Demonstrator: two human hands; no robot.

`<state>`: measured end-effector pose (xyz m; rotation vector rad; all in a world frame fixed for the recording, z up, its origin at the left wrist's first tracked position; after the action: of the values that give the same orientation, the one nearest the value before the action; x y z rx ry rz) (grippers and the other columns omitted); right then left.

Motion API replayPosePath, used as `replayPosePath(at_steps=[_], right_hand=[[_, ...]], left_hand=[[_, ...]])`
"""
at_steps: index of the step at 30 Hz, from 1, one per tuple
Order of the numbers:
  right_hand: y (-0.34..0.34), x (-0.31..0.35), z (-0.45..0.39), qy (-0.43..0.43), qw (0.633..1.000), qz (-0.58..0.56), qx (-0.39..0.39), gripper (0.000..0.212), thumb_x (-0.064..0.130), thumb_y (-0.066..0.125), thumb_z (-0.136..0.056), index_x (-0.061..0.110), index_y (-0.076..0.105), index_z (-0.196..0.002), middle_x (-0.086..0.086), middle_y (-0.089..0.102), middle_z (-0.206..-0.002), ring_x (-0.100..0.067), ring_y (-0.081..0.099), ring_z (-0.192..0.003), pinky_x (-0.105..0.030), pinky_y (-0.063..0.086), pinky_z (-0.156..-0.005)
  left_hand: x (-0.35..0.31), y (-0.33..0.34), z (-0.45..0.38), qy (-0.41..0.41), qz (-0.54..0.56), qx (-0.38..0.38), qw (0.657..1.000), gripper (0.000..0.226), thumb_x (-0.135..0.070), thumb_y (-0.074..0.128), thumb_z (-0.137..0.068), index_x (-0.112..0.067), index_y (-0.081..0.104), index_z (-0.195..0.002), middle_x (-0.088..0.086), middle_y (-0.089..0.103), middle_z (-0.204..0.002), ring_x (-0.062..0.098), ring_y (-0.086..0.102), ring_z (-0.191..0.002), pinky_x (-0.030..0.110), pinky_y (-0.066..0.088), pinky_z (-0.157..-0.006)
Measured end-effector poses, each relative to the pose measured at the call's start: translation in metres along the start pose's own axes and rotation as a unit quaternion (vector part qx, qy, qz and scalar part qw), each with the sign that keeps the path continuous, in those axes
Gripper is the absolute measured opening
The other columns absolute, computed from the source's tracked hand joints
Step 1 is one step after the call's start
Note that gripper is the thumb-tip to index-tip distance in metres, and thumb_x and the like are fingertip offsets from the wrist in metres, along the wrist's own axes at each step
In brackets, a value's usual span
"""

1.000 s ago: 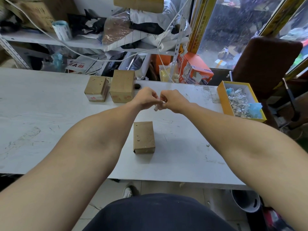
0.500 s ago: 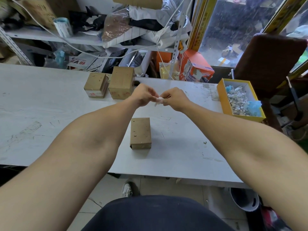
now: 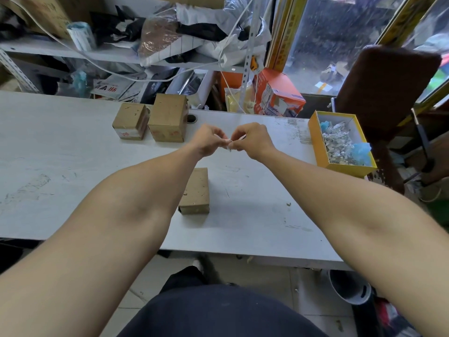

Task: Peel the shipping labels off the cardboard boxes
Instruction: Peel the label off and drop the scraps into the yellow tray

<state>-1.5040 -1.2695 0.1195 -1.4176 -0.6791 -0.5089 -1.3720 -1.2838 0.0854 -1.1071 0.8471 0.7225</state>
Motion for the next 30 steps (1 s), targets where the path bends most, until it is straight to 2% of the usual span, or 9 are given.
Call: replayPosePath(at_steps=[4, 6, 8, 10, 14, 19, 24, 27, 30], right_hand=[[-0.003, -0.007, -0.013, 0.012, 0.999, -0.001, -0.032, 0.010, 0.018, 0.083, -0.075, 0.011, 0.078, -0.081, -0.004, 0.071, -0.072, -0.016, 0.070, -0.067, -0.038, 0.061, -0.068], [-0.002, -0.015, -0.022, 0.033, 0.998, -0.024, -0.040, 0.009, 0.018, 0.083, -0.074, 0.013, 0.079, -0.080, -0.003, 0.072, -0.072, -0.015, 0.070, -0.068, -0.037, 0.062, -0.069], [0.002, -0.018, -0.031, 0.034, 0.998, -0.041, -0.043, 0.010, 0.021, 0.081, -0.078, 0.012, 0.079, -0.083, -0.003, 0.073, -0.075, -0.014, 0.070, -0.070, -0.035, 0.062, -0.072], [0.005, -0.015, -0.040, 0.028, 0.998, -0.053, -0.037, 0.017, 0.025, 0.076, -0.084, 0.012, 0.079, -0.093, -0.004, 0.075, -0.083, -0.015, 0.070, -0.077, -0.031, 0.060, -0.076], [0.018, -0.013, -0.054, 0.016, 1.000, -0.012, 0.013, 0.022, 0.026, 0.068, -0.090, 0.014, 0.075, -0.108, -0.002, 0.073, -0.101, -0.012, 0.063, -0.086, -0.023, 0.052, -0.077], [0.013, -0.023, -0.067, 0.061, 0.998, 0.034, -0.004, 0.011, 0.024, 0.076, -0.083, 0.016, 0.074, -0.091, 0.002, 0.071, -0.081, -0.011, 0.066, -0.074, -0.027, 0.056, -0.069], [-0.006, -0.045, -0.074, 0.094, 0.995, 0.018, 0.022, 0.021, 0.026, 0.080, -0.079, 0.015, 0.063, -0.087, -0.001, 0.070, -0.077, -0.012, 0.069, -0.072, -0.030, 0.058, -0.064], [-0.027, -0.065, -0.078, 0.115, 0.993, 0.004, 0.007, 0.041, 0.031, 0.083, -0.075, 0.017, 0.055, -0.101, 0.000, 0.069, -0.080, -0.012, 0.068, -0.071, -0.029, 0.056, -0.060], [-0.050, -0.084, -0.084, 0.096, 0.994, 0.052, -0.004, 0.026, 0.032, 0.081, -0.078, 0.016, 0.067, -0.093, -0.002, 0.069, -0.083, -0.014, 0.065, -0.073, -0.029, 0.057, -0.061]], left_hand=[[0.002, -0.005, -0.006, -0.016, 0.043, 0.007, 0.999, 0.017, -0.012, 0.073, -0.088, 0.003, 0.071, -0.097, 0.014, 0.071, -0.090, 0.016, 0.064, -0.086, 0.024, 0.047, -0.078], [0.003, -0.008, -0.016, -0.021, 0.056, 0.018, 0.998, 0.016, -0.010, 0.076, -0.085, 0.000, 0.072, -0.097, 0.011, 0.072, -0.092, 0.018, 0.065, -0.092, 0.026, 0.048, -0.084], [0.001, -0.013, -0.026, -0.016, 0.056, 0.015, 0.998, 0.017, -0.012, 0.080, -0.081, -0.001, 0.072, -0.091, 0.009, 0.072, -0.082, 0.018, 0.066, -0.084, 0.030, 0.050, -0.087], [0.000, -0.021, -0.037, -0.010, 0.056, -0.003, 0.998, 0.019, -0.014, 0.083, -0.078, -0.002, 0.070, -0.086, 0.007, 0.069, -0.074, 0.016, 0.064, -0.075, 0.030, 0.051, -0.083], [0.005, -0.033, -0.059, -0.014, 0.016, -0.014, 1.000, 0.011, -0.012, 0.079, -0.082, -0.005, 0.071, -0.083, 0.005, 0.069, -0.077, 0.013, 0.063, -0.075, 0.025, 0.045, -0.072], [0.000, -0.018, -0.080, -0.027, -0.014, 0.034, 0.999, 0.009, -0.009, 0.075, -0.084, -0.011, 0.066, -0.080, 0.006, 0.068, -0.082, 0.016, 0.061, -0.082, 0.024, 0.042, -0.065], [-0.015, 0.002, -0.101, -0.036, -0.020, 0.072, 0.997, 0.024, -0.010, 0.078, -0.082, -0.005, 0.071, -0.104, 0.008, 0.069, -0.096, 0.019, 0.064, -0.095, 0.032, 0.049, -0.083], [-0.032, 0.022, -0.112, -0.023, -0.030, 0.084, 0.996, 0.003, -0.011, 0.076, -0.085, -0.009, 0.074, -0.085, 0.004, 0.070, -0.081, 0.013, 0.062, -0.081, 0.030, 0.048, -0.080], [-0.054, 0.046, -0.122, -0.010, -0.025, 0.074, 0.997, 0.015, -0.010, 0.075, -0.085, -0.014, 0.069, -0.073, 0.006, 0.070, -0.083, 0.016, 0.062, -0.084, 0.032, 0.050, -0.083]])
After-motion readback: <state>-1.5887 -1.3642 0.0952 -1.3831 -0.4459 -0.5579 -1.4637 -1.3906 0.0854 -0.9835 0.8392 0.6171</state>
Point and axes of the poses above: each hand's wrist, its own z-axis away from the middle knuckle, its own y-axis out of the palm, x = y × z, the point moved 9 cm from there along -z, towards the middle knuckle
